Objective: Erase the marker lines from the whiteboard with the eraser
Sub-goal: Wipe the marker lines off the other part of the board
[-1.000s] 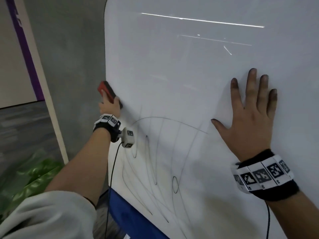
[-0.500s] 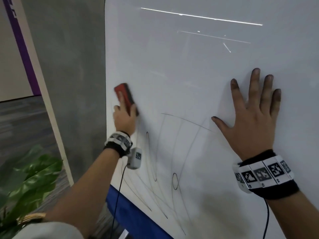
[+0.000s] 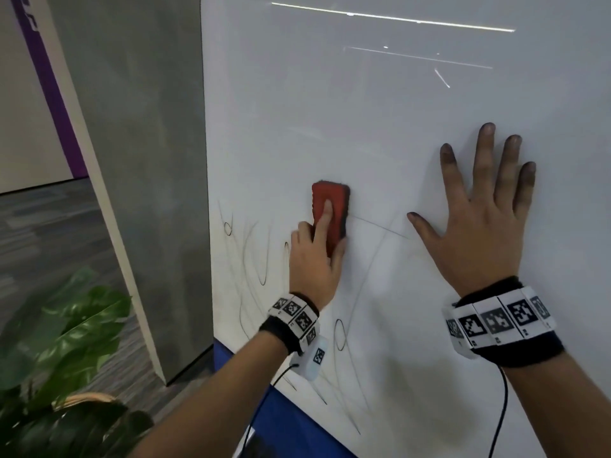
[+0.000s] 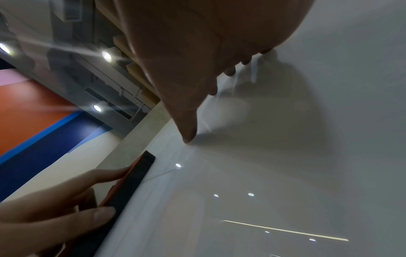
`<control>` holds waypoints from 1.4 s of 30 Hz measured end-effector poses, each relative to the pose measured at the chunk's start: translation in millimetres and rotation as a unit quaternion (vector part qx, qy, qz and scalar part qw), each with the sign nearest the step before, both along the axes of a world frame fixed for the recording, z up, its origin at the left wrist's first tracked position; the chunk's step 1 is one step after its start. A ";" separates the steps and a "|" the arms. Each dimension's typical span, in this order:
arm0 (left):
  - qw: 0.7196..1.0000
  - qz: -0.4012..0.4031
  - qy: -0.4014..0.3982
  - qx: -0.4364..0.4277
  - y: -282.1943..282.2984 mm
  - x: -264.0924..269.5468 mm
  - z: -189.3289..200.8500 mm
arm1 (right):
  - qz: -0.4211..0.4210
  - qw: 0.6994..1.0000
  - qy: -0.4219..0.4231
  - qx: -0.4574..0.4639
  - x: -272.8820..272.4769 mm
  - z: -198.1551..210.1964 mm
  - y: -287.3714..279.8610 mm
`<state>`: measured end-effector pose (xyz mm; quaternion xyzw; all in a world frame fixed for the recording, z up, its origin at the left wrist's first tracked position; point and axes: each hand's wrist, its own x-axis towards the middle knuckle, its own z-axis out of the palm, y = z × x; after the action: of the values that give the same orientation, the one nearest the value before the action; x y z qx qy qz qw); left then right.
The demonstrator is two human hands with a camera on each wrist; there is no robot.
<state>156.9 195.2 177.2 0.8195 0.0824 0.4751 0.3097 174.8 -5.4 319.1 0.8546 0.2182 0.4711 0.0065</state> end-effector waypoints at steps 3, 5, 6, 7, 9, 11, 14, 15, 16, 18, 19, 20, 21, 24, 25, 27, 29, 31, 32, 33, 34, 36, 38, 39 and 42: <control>0.993 0.052 -0.006 -0.102 18.8 6.9 -3.5 | 0.014 1.000 -0.001 -0.020 -0.5 -3.6 -10.3; 0.968 0.089 0.020 -0.232 38.5 15.2 1.4 | 0.008 0.999 0.003 -0.040 -2.9 -11.4 -22.7; 0.959 0.104 0.027 -0.261 40.3 17.2 4.9 | 0.003 0.999 0.007 -0.049 -4.6 -16.9 -29.6; 0.958 0.114 0.024 -0.263 36.1 18.4 7.1 | -0.001 0.998 0.011 -0.056 -6.3 -23.0 -35.9; 0.972 0.100 0.004 -0.211 9.8 15.0 9.4 | -0.002 0.998 0.013 -0.066 -9.5 -33.5 -45.7; 0.993 0.055 -0.013 -0.104 -33.0 4.4 3.4 | 0.008 0.997 0.010 -0.072 -12.5 -40.1 -50.2; 0.998 -0.005 -0.025 0.049 -84.1 -9.3 -14.5 | 0.021 0.998 0.000 -0.062 -16.6 -47.1 -56.9; 0.996 -0.010 -0.032 0.080 -83.3 -8.9 -17.0 | 0.021 0.998 -0.003 -0.055 -17.4 -49.9 -62.2; 0.995 -0.002 -0.037 0.092 -72.7 -6.3 -15.1 | 0.018 0.999 -0.006 -0.049 -17.2 -52.4 -68.5; 0.998 0.042 -0.038 0.018 -39.6 1.1 -2.2 | 0.014 0.998 -0.010 -0.055 -15.6 -55.9 -84.2; 0.995 0.073 -0.030 -0.055 -22.8 4.2 7.0 | 0.013 0.998 -0.012 -0.064 -14.9 -57.4 -91.6; 0.988 0.098 -0.025 -0.120 -11.2 6.9 14.5 | 0.013 0.997 -0.011 -0.073 -14.6 -59.0 -97.5; 0.981 0.115 -0.029 -0.152 -7.4 9.3 18.5 | 0.012 0.997 -0.009 -0.079 -14.5 -60.4 -101.2; 0.989 0.084 -0.051 -0.107 -50.5 7.2 7.8 | 0.010 0.997 0.004 -0.080 -17.1 -66.4 -102.0; 0.995 0.045 -0.051 -0.068 -77.1 2.3 -4.8 | 0.009 0.997 0.007 -0.077 -18.0 -69.3 -101.5; 0.998 -0.029 -0.036 0.037 -129.8 -12.5 -37.4 | 0.006 0.997 0.014 -0.074 -19.7 -76.3 -104.2; 0.994 -0.058 -0.016 0.088 -155.7 -20.9 -63.3 | 0.010 0.997 0.014 -0.077 -19.7 -83.4 -110.0; 0.994 -0.060 -0.013 0.087 -146.0 -19.2 -70.0 | 0.014 0.996 0.011 -0.085 -17.9 -88.5 -117.0; 0.996 -0.051 -0.012 0.066 -133.1 -17.4 -66.3 | 0.015 0.996 0.010 -0.088 -17.1 -89.9 -119.7; 0.999 -0.030 -0.004 0.018 -116.4 -15.4 -62.5 | 0.017 0.996 0.011 -0.091 -16.9 -90.9 -121.7; 0.998 -0.006 0.004 -0.057 -97.3 -13.3 -58.5 | 0.017 0.995 0.014 -0.092 -17.3 -92.0 -122.5; 0.973 0.037 0.010 -0.229 -59.6 -5.3 -54.8 | 0.016 0.996 0.020 -0.086 -19.3 -93.7 -121.5; 0.949 0.058 0.002 -0.310 -42.0 1.2 -58.0 | 0.014 0.997 0.030 -0.077 -21.9 -96.4 -118.4; 0.945 0.061 0.002 -0.320 -46.6 3.4 -63.7 | 0.012 0.997 0.035 -0.074 -22.6 -97.7 -117.6; 0.922 0.049 0.021 -0.382 -98.7 2.0 -113.5 | 0.005 0.996 0.045 -0.079 -24.2 -102.2 -118.7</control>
<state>158.9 96.5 63.7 0.6436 0.3048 0.4044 0.5738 150.6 -124.1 216.8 0.8706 0.2590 0.4137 0.0614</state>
